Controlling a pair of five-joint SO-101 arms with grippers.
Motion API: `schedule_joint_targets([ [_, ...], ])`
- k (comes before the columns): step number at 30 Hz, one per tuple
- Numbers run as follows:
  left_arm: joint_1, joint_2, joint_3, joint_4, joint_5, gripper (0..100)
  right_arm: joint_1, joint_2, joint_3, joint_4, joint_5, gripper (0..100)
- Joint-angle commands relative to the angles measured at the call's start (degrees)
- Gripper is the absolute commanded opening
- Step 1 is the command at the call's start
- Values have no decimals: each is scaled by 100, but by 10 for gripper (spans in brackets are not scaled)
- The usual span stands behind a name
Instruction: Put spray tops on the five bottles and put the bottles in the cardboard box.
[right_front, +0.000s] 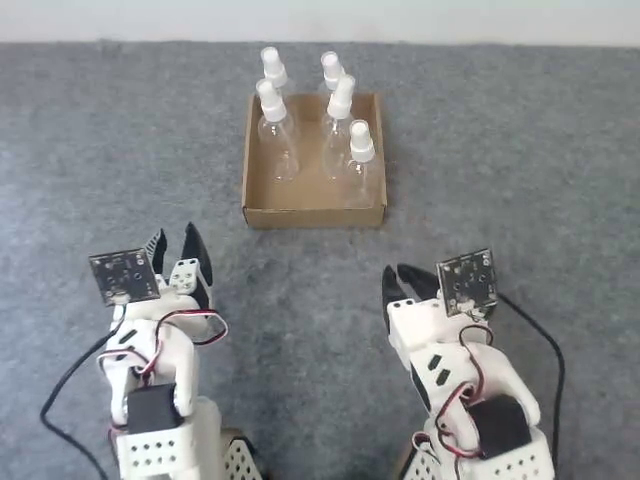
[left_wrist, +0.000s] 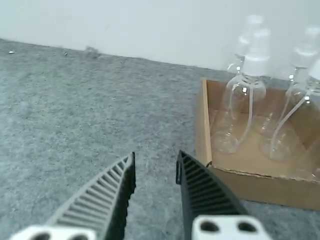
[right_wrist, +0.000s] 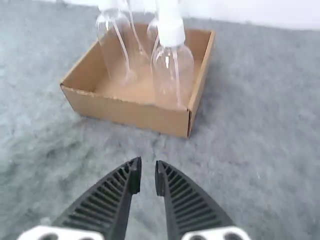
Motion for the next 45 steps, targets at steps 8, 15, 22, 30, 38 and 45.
schedule_joint_targets([
  [8,431,-53,251,-782,-26,128,822,-180,598,48,-70,13],
  [15,527,-35,251,-774,0,128,831,-154,1477,48,-44,13],
  [22,668,-44,251,-536,-26,128,831,-154,1477,585,-44,13],
  [30,1389,-53,251,1327,-35,127,822,-154,1477,1578,-44,13],
  [38,1380,-62,251,2857,0,123,813,-154,1477,1578,-44,13],
  [45,1389,-88,251,2875,-26,123,804,-154,1477,1578,-44,13],
])
